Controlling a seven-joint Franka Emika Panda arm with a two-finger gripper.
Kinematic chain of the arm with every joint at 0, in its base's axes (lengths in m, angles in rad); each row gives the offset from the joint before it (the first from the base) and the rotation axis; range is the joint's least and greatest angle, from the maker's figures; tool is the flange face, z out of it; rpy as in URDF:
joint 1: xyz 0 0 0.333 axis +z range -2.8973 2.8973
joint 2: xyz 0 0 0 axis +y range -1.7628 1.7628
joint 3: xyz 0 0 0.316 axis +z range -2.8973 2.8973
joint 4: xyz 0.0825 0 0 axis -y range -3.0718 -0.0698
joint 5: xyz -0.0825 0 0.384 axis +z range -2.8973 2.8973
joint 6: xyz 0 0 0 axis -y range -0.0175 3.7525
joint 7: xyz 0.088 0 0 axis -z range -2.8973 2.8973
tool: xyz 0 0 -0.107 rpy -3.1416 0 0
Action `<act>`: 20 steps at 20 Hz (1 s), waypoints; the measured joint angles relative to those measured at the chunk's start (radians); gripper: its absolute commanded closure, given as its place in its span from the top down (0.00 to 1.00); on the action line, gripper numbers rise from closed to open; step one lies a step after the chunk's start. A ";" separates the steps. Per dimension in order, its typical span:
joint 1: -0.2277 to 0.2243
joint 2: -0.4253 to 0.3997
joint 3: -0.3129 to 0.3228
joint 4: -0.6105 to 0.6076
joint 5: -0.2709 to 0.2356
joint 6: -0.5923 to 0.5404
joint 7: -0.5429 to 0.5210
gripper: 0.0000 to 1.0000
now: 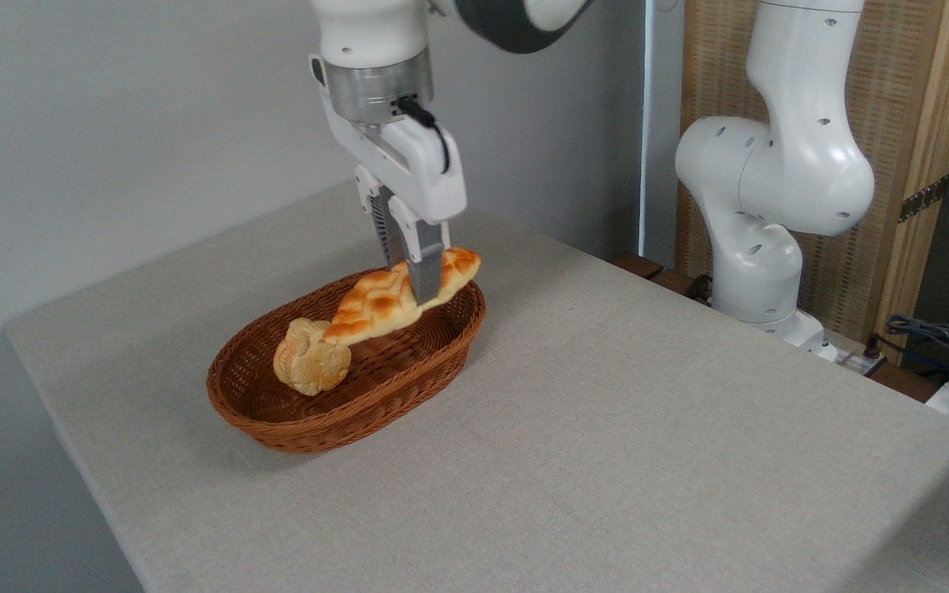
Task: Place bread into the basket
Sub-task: 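Lift the braided loaf and carry it over the wicker basket, then lower the loaf into the basket beside the bun and open gripper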
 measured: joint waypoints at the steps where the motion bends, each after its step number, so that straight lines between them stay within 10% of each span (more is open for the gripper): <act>1: -0.001 0.012 -0.025 -0.001 -0.012 0.001 -0.003 0.65; 6: -0.001 0.046 -0.101 0.001 -0.082 0.025 -0.019 1.00; 20: 0.004 0.057 -0.129 0.002 -0.082 0.036 -0.032 1.00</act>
